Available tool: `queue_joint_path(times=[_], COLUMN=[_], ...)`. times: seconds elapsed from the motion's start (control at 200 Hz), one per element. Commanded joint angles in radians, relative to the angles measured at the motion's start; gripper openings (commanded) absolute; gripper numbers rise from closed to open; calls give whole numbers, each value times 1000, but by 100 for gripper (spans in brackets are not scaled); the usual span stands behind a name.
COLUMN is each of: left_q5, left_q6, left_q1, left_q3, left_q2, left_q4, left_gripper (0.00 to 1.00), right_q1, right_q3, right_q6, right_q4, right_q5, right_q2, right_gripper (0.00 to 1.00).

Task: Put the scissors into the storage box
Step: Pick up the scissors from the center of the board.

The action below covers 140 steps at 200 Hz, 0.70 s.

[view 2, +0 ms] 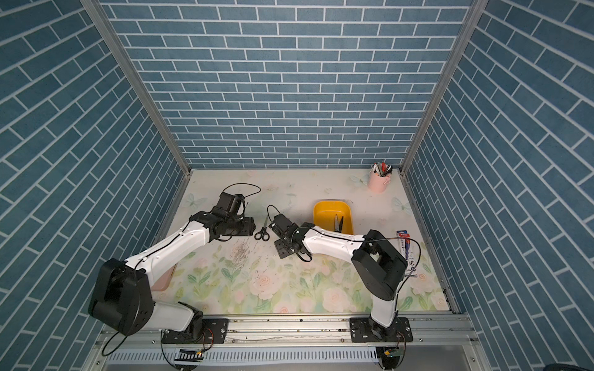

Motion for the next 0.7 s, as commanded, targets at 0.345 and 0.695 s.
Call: queue_joint_path(times=[0.345, 0.695], left_q5=[89, 83], left_q6=[118, 104], left_q1=[5, 4], left_q3=[-64, -64], left_q2=[-52, -33], left_q4=[-13, 1], left_gripper=[86, 86], right_q1=[-14, -59], right_q3=[87, 102], right_q6=[136, 139], right_q4=[-97, -74], right_q5=[74, 92], right_q2=[95, 145], right_gripper=[54, 47])
